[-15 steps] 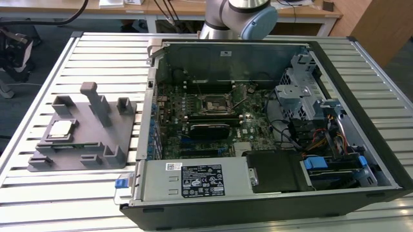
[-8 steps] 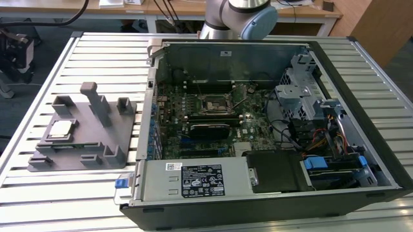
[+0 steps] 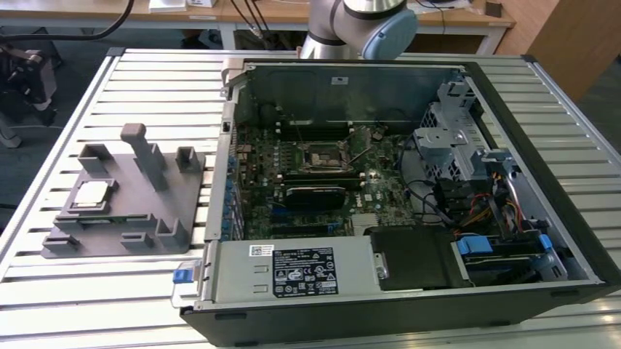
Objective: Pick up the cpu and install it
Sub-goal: 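Pick up the cpu and move it towards the insertion slot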
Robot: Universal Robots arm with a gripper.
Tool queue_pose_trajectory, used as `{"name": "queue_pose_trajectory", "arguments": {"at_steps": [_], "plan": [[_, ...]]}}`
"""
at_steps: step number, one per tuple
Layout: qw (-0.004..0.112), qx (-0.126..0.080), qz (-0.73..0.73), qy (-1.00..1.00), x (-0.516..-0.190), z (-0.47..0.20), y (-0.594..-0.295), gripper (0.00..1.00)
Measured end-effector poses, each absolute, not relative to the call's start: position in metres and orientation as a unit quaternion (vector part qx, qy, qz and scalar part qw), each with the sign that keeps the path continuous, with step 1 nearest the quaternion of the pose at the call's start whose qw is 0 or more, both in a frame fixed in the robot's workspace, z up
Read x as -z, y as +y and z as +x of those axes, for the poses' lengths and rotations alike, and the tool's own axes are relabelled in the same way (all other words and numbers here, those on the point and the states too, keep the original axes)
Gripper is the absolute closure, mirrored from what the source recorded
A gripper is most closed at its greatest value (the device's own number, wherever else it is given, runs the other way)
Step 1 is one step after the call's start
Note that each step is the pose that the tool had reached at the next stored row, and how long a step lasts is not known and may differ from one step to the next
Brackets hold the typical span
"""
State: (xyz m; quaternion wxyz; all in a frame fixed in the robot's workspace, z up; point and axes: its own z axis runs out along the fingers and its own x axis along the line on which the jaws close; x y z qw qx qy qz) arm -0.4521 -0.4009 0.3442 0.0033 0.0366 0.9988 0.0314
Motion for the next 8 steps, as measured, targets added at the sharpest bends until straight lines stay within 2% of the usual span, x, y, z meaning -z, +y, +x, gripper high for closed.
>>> {"name": "queue_pose_trajectory", "arguments": {"at_steps": [1,4,5,8], "plan": [[0.003,-0.031,0.037,0.999,-0.344,-0.4521,-0.4009,0.56],[0.003,-0.031,0.037,0.999,-0.3437,-0.4521,-0.401,0.5],[0.003,-0.031,0.037,0.999,-0.3435,-0.4522,-0.401,0.44],[0.003,-0.031,0.037,0.999,-0.3425,-0.4521,-0.401,0.44]]}}
